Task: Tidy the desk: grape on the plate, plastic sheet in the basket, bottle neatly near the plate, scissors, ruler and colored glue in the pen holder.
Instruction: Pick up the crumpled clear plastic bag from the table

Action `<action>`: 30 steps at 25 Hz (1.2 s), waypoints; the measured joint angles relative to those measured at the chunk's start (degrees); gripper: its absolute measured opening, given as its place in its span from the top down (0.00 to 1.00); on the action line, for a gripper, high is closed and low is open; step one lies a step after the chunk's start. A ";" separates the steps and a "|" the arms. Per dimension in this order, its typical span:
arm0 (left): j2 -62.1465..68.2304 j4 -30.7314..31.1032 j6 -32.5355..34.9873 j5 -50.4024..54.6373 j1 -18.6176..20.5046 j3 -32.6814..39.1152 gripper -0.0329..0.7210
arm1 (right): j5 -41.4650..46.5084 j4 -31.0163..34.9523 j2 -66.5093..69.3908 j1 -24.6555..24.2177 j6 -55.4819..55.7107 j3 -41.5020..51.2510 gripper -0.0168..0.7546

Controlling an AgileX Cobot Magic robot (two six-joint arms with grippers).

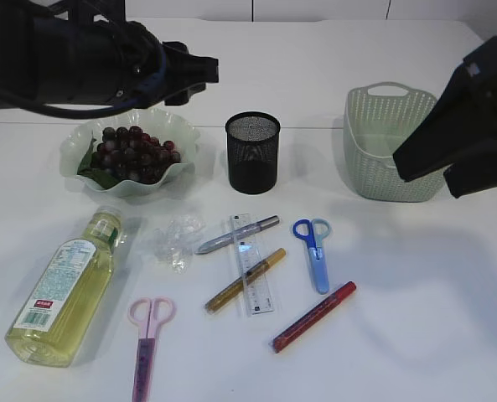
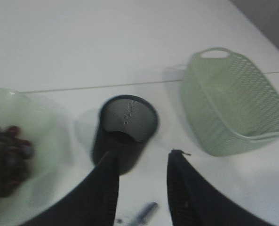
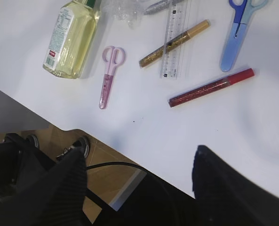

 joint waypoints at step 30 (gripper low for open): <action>-13.63 86.41 -76.35 59.66 0.59 7.32 0.41 | 0.20 -4.26 0.26 0.00 4.35 0.00 0.27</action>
